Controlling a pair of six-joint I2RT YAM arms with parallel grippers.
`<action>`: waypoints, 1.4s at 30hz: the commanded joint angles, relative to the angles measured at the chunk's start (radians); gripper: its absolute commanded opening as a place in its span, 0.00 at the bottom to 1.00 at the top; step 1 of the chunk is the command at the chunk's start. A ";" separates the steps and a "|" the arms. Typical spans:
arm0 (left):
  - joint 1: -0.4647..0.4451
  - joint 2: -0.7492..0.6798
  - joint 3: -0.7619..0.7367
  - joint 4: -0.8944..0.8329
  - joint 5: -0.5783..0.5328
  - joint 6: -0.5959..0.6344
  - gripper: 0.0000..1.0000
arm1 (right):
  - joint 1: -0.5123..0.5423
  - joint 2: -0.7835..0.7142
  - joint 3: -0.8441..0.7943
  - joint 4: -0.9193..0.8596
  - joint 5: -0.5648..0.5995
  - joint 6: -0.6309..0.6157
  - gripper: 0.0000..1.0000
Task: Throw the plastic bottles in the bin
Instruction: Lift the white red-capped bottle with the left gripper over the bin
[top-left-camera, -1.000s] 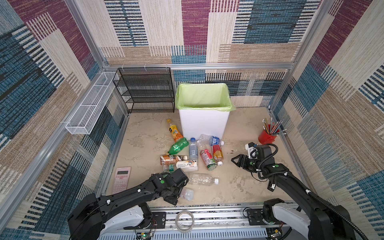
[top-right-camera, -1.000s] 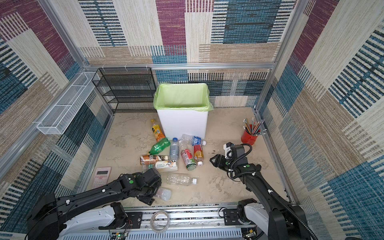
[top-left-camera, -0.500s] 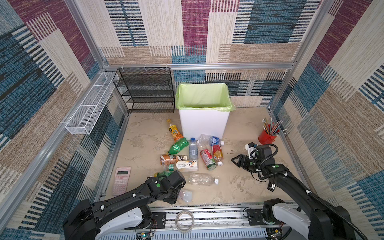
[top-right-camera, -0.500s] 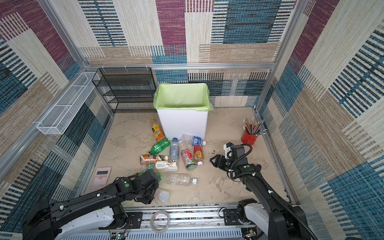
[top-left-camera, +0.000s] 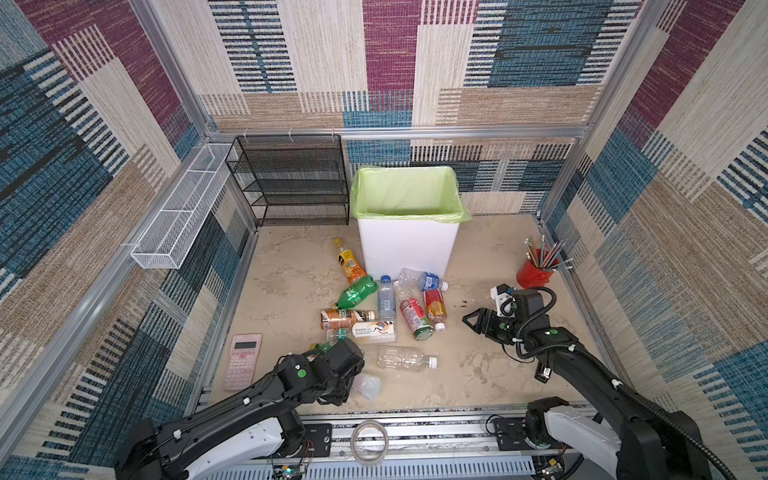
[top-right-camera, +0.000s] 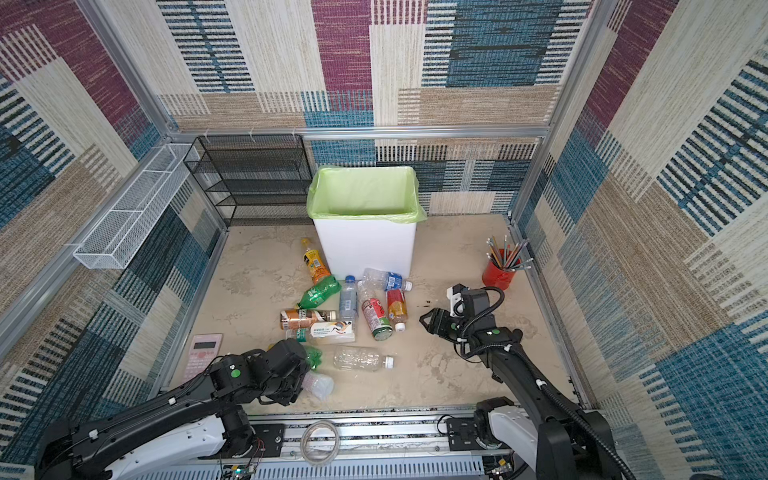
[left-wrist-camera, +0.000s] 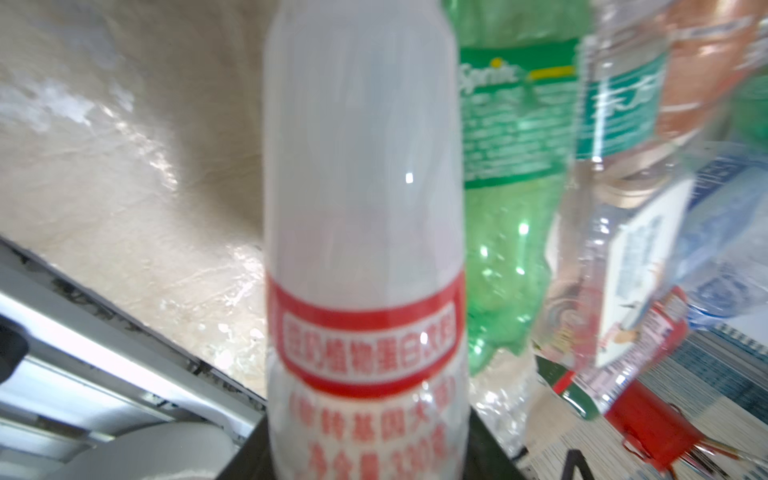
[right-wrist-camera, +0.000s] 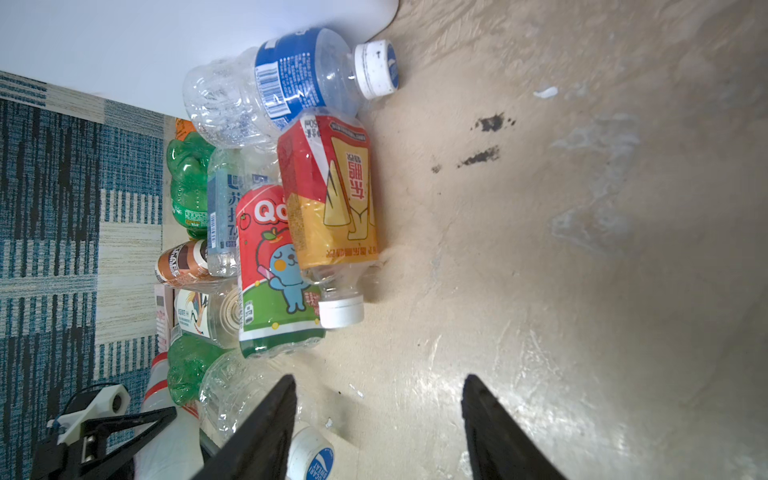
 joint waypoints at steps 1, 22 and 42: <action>-0.001 -0.055 0.050 -0.096 -0.128 0.092 0.49 | 0.000 0.002 0.007 0.023 -0.010 -0.009 0.65; 0.191 0.071 0.429 0.683 -0.087 1.434 0.53 | 0.000 0.029 0.059 0.014 -0.009 -0.025 0.65; 0.453 1.225 2.225 0.557 0.269 1.627 0.94 | 0.000 -0.036 0.089 -0.044 0.023 -0.034 0.65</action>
